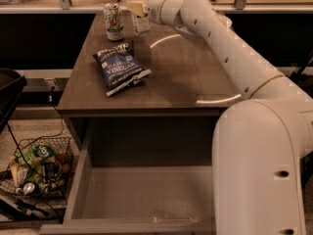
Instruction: Move blue plastic bottle near 7up can
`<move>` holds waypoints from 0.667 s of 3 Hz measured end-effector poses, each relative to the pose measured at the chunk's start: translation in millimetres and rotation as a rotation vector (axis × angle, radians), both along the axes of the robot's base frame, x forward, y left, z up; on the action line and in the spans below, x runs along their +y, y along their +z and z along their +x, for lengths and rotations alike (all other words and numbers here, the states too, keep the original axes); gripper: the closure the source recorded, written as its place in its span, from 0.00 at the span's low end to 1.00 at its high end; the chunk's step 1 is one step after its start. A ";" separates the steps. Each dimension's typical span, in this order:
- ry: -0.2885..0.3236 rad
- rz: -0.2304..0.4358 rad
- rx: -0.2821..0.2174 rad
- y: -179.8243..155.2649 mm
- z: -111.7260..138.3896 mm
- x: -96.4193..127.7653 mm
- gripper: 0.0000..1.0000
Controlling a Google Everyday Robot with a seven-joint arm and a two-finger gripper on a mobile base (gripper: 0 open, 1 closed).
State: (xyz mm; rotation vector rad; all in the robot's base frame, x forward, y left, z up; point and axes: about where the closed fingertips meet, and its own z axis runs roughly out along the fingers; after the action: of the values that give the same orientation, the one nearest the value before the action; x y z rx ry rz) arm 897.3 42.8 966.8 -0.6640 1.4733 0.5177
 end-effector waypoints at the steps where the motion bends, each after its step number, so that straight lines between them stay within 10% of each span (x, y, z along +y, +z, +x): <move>1: -0.007 0.005 0.011 -5.2 3.8 -2.2 1.00; 2: -0.025 0.007 0.033 -16.2 4.2 -7.9 1.00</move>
Offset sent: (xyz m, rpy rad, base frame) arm 0.0033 -0.0242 -0.0320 0.0092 0.0644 -0.0638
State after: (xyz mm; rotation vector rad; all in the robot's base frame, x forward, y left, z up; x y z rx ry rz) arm 901.5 34.9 950.6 -0.6334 1.5081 0.5160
